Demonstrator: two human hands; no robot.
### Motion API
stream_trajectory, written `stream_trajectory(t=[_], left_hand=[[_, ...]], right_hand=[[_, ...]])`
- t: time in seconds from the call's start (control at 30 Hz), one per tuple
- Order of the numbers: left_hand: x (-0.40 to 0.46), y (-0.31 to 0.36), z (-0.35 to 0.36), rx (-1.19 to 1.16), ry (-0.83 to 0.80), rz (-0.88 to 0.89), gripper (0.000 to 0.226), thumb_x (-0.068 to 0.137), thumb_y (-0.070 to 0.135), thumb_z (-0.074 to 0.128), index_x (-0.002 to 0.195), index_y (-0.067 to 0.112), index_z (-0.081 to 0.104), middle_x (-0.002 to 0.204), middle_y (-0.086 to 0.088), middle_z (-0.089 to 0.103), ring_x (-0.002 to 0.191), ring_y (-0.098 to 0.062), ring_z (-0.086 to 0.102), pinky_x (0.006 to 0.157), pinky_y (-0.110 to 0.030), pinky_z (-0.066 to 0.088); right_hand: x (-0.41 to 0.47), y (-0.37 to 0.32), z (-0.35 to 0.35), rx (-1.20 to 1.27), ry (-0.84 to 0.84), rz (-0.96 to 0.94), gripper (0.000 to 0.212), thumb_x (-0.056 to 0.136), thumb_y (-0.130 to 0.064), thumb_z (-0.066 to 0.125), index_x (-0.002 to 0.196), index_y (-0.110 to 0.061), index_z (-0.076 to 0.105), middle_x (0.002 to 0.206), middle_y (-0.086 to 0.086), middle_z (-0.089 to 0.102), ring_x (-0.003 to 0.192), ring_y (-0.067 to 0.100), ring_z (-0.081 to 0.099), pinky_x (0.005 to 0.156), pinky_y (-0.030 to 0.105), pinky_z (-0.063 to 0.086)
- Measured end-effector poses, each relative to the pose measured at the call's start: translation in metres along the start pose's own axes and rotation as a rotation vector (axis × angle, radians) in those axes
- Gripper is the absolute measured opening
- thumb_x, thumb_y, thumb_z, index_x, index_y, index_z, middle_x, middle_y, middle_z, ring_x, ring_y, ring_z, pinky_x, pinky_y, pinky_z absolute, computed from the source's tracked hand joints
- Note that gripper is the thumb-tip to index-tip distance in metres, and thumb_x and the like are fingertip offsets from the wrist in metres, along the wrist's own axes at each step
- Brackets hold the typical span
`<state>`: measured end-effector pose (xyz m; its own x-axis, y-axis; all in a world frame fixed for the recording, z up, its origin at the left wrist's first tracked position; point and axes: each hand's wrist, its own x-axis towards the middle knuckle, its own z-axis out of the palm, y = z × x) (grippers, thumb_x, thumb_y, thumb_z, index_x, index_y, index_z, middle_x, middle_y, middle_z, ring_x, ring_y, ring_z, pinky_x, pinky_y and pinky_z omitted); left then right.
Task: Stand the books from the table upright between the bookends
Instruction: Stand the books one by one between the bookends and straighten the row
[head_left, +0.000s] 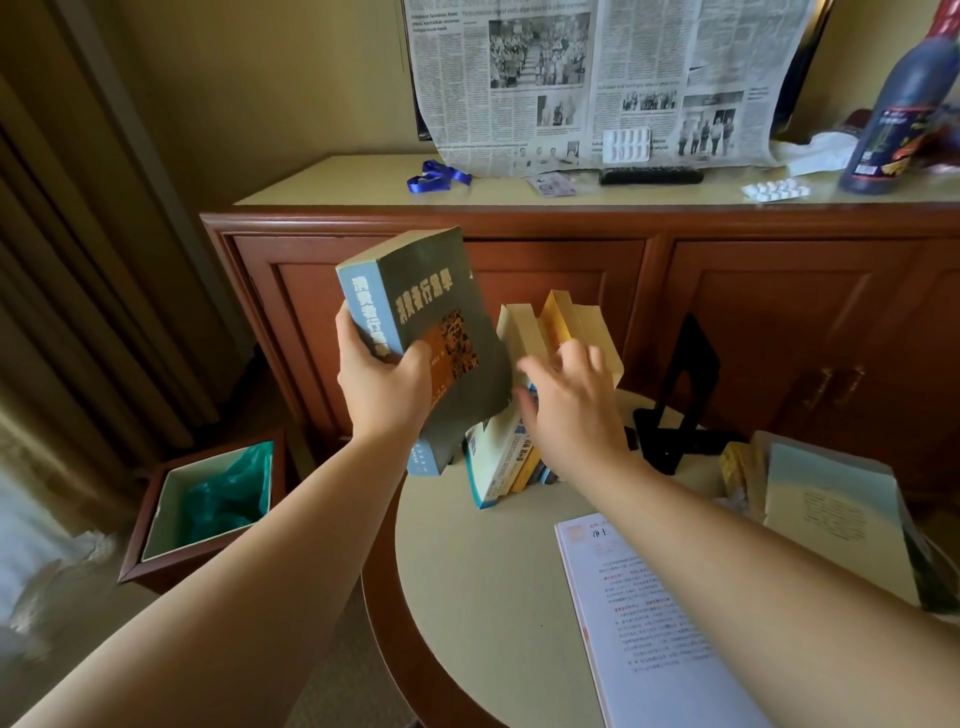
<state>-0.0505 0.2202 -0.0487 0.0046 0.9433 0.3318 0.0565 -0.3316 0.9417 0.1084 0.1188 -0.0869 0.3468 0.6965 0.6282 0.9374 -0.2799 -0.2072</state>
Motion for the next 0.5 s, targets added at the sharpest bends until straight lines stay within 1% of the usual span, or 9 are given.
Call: stream_trajectory(t=[0.07, 0.1, 0.17, 0.2, 0.23, 0.3, 0.33, 0.4, 0.5], left_hand=[[-0.002, 0.000, 0.000, -0.009, 0.002, 0.001, 0.062, 0.088, 0.016, 0.071, 0.139, 0.040, 0.045, 0.108, 0.025, 0.062, 0.098, 0.010, 0.062, 0.084, -0.028, 0.057], [-0.002, 0.000, -0.001, -0.016, 0.004, 0.002, 0.062, 0.088, 0.016, 0.071, 0.139, 0.039, 0.045, 0.110, 0.024, 0.061, 0.101, 0.005, 0.063, 0.083, -0.027, 0.057], [-0.003, -0.001, -0.001, -0.028, 0.006, 0.001, 0.063, 0.090, 0.015, 0.072, 0.142, 0.037, 0.044, 0.113, 0.023, 0.060, 0.105, -0.003, 0.063, 0.080, -0.024, 0.055], [-0.002, -0.001, -0.002, -0.032, 0.011, -0.002, 0.063, 0.090, 0.015, 0.072, 0.142, 0.037, 0.044, 0.113, 0.023, 0.060, 0.105, -0.004, 0.063, 0.078, -0.022, 0.053], [-0.002, -0.002, -0.002, -0.038, 0.019, -0.005, 0.063, 0.090, 0.015, 0.072, 0.142, 0.037, 0.044, 0.112, 0.024, 0.060, 0.105, -0.002, 0.063, 0.078, -0.021, 0.053], [-0.001, -0.003, -0.001, -0.050, 0.039, -0.013, 0.064, 0.089, 0.015, 0.072, 0.140, 0.040, 0.044, 0.109, 0.026, 0.060, 0.101, 0.006, 0.062, 0.079, -0.022, 0.054], [-0.001, -0.002, 0.000, -0.058, 0.050, -0.019, 0.064, 0.089, 0.015, 0.072, 0.140, 0.041, 0.044, 0.108, 0.027, 0.060, 0.099, 0.010, 0.061, 0.080, -0.024, 0.055], [0.000, 0.000, 0.003, -0.084, 0.074, -0.024, 0.063, 0.090, 0.015, 0.071, 0.140, 0.042, 0.043, 0.106, 0.028, 0.059, 0.096, 0.016, 0.059, 0.080, -0.025, 0.056], [0.004, 0.007, 0.010, -0.114, 0.091, -0.018, 0.062, 0.092, 0.013, 0.070, 0.134, 0.046, 0.040, 0.098, 0.042, 0.057, 0.092, 0.026, 0.055, 0.074, -0.014, 0.049]], right_hand=[[0.002, -0.002, -0.002, 0.029, -0.022, -0.015, 0.012, 0.089, -0.018, 0.074, 0.101, -0.017, 0.072, 0.117, 0.012, 0.052, 0.106, 0.034, 0.049, 0.081, 0.046, 0.051], [0.005, -0.002, -0.003, 0.032, -0.046, -0.042, 0.008, 0.087, -0.015, 0.073, 0.096, -0.016, 0.073, 0.123, 0.011, 0.053, 0.110, 0.035, 0.051, 0.087, 0.050, 0.050], [0.013, -0.002, -0.008, -0.016, -0.127, -0.098, 0.006, 0.088, -0.018, 0.070, 0.090, -0.020, 0.074, 0.122, 0.003, 0.056, 0.114, 0.031, 0.053, 0.105, 0.060, 0.037], [0.019, -0.001, -0.011, -0.033, -0.179, -0.114, 0.007, 0.089, -0.021, 0.068, 0.089, -0.023, 0.074, 0.119, -0.001, 0.055, 0.115, 0.028, 0.052, 0.112, 0.060, 0.030], [0.025, -0.001, -0.015, -0.024, -0.240, -0.115, 0.008, 0.091, -0.025, 0.066, 0.089, -0.024, 0.075, 0.117, -0.003, 0.053, 0.115, 0.025, 0.050, 0.114, 0.055, 0.027], [0.034, 0.000, -0.023, 0.027, -0.348, -0.101, 0.010, 0.093, -0.030, 0.065, 0.092, -0.025, 0.074, 0.116, -0.004, 0.047, 0.115, 0.024, 0.046, 0.110, 0.045, 0.033], [0.036, 0.000, -0.026, 0.050, -0.385, -0.089, 0.010, 0.094, -0.030, 0.065, 0.094, -0.025, 0.073, 0.117, -0.004, 0.045, 0.114, 0.024, 0.044, 0.109, 0.042, 0.036], [0.036, 0.000, -0.030, 0.079, -0.406, -0.076, 0.009, 0.095, -0.029, 0.064, 0.096, -0.025, 0.073, 0.119, -0.004, 0.045, 0.112, 0.021, 0.040, 0.108, 0.040, 0.038], [0.034, 0.002, -0.032, 0.096, -0.408, -0.076, 0.012, 0.098, -0.027, 0.062, 0.099, -0.023, 0.073, 0.120, -0.003, 0.046, 0.107, 0.017, 0.035, 0.111, 0.041, 0.034]])
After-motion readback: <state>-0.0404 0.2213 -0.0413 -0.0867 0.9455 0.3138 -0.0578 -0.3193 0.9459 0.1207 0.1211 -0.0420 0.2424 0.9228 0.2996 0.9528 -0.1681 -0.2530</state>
